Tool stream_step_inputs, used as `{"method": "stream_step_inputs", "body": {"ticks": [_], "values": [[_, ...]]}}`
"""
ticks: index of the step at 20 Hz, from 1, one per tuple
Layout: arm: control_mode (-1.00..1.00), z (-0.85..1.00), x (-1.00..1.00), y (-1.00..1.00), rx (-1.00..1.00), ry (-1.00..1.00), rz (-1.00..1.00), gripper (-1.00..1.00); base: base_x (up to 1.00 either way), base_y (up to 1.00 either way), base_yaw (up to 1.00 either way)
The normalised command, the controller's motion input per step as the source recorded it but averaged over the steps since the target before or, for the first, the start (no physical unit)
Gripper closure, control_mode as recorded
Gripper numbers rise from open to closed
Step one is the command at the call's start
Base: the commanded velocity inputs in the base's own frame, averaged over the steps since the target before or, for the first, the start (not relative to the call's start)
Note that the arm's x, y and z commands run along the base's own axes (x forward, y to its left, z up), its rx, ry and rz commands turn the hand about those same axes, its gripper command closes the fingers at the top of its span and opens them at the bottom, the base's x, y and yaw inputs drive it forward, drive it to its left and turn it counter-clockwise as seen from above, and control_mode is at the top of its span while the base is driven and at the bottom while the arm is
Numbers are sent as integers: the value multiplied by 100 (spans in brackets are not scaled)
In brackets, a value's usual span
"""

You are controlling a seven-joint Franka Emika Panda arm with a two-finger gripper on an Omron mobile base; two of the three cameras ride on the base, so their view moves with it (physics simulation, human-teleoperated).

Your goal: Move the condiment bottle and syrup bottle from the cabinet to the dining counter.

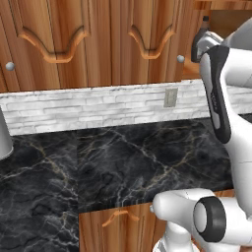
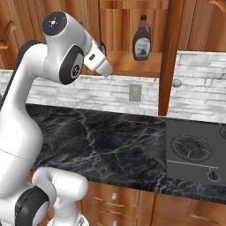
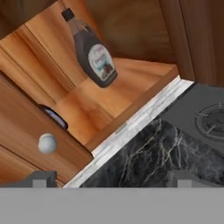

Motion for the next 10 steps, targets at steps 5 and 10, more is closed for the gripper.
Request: {"method": "stream_step_inputs", "body": {"ticks": [5, 10], "values": [[-100, -12, 0, 12, 18, -9, 0, -100, 0, 0, 0], [-100, -21, 0, 28, 9, -14, 0, -100, 0, 0, 0]]}}
